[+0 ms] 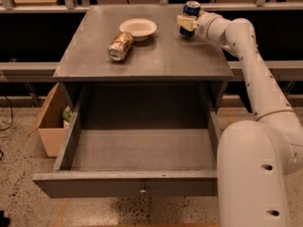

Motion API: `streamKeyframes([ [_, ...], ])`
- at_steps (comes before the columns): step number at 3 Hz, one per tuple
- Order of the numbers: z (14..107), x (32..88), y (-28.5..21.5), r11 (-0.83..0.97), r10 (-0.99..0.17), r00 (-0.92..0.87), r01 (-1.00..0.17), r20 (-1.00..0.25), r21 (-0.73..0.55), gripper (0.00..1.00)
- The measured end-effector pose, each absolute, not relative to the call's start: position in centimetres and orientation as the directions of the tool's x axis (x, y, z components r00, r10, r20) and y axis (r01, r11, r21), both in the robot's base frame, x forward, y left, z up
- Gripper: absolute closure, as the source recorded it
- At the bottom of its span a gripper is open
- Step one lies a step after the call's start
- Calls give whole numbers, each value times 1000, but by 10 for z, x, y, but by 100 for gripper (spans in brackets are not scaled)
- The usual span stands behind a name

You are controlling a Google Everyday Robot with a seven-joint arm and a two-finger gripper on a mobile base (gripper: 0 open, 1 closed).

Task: Place pepsi can into top drawer

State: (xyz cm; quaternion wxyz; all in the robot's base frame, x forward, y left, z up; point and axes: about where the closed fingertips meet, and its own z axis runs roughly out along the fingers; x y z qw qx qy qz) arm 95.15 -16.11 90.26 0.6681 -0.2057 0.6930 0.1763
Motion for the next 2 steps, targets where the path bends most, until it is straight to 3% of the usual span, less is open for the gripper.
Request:
streamKeyframes([
  [1,928,914,-161,778,-49,30,-626,-998,-57,95],
  [2,945,867,-160,698,-84,34,-711,-996,-83,100],
])
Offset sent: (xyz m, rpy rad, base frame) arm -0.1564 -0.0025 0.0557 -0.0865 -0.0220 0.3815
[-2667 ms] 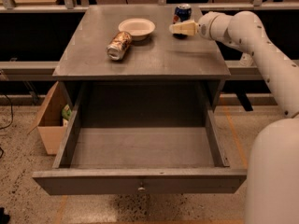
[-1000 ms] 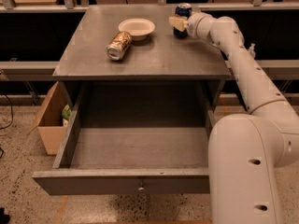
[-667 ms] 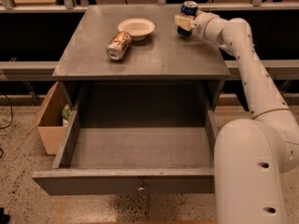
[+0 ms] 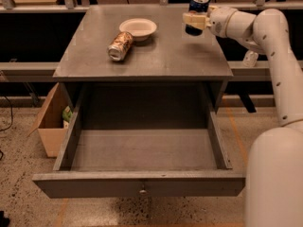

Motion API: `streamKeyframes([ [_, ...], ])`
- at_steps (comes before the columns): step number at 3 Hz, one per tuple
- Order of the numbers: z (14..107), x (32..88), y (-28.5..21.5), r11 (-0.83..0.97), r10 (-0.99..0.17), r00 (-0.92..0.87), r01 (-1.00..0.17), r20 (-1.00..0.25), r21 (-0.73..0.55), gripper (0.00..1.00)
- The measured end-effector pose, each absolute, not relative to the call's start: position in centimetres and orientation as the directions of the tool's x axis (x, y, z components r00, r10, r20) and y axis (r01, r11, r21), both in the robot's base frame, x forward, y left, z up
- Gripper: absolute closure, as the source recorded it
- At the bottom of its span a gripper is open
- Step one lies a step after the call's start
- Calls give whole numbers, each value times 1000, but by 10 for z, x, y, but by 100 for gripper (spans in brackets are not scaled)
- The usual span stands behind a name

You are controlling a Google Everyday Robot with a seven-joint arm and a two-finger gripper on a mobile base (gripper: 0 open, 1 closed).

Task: Place pepsi can into top drawer

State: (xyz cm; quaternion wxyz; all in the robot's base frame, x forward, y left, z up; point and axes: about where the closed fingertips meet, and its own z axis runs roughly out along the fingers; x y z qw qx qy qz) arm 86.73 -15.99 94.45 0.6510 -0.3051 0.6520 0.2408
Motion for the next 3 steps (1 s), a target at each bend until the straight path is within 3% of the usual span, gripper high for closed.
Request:
streamKeyframes([
  [1,948,827,-150,639,-104,17,-765,-994,-80,100],
  [3,949,799,-142,595,-125,-19,-801,-992,-60,100],
])
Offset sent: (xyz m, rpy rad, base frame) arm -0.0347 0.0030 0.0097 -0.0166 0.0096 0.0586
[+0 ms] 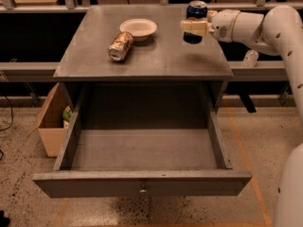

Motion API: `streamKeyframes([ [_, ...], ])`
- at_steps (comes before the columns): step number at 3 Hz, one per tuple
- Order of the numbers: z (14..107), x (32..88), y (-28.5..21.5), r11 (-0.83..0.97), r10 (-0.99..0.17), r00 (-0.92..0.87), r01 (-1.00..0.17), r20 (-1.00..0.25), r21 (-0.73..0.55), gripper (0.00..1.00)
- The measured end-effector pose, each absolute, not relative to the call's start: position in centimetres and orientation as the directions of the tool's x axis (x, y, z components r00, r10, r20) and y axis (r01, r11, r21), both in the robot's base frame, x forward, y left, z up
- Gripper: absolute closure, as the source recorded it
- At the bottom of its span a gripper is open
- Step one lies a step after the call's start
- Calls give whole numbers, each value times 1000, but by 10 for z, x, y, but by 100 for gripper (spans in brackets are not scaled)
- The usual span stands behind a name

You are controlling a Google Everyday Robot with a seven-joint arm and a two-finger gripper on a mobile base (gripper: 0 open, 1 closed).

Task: Place pepsi can into top drawer

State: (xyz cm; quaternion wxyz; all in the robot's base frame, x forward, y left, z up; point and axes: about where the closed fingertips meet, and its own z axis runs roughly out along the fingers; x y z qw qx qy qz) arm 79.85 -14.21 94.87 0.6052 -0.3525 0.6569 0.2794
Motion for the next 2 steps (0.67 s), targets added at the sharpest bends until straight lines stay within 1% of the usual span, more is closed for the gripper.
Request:
streamKeyframes([
  [2,968,695,-121,528,-98,-94,-849,-991,28,100],
])
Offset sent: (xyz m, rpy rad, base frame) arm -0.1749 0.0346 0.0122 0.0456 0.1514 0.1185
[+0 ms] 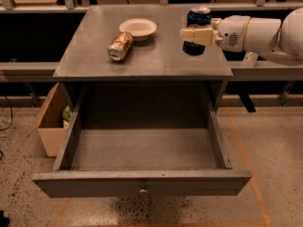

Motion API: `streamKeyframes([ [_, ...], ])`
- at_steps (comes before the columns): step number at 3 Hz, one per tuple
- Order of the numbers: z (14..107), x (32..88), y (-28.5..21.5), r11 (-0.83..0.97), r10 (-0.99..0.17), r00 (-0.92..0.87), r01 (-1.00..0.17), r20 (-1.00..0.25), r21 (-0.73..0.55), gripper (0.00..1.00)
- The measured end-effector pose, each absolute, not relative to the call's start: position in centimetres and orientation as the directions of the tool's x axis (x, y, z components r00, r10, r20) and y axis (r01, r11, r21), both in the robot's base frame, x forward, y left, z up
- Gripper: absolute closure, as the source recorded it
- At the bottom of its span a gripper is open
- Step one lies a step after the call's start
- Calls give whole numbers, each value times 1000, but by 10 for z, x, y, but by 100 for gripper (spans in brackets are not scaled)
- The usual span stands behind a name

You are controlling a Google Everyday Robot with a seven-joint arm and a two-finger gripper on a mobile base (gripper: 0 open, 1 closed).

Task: Place pepsi can into top drawer

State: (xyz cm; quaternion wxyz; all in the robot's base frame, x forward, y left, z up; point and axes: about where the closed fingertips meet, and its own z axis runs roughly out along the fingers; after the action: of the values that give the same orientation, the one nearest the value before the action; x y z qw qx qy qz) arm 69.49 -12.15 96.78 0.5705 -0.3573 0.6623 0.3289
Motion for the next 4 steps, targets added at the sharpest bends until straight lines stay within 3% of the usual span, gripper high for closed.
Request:
streamKeyframes([
  [2,914,617,-74,416,-170,-38,-908,-985,-37,100],
  [4,889,603,-66,418,-149,-81,-908,-985,11,100],
])
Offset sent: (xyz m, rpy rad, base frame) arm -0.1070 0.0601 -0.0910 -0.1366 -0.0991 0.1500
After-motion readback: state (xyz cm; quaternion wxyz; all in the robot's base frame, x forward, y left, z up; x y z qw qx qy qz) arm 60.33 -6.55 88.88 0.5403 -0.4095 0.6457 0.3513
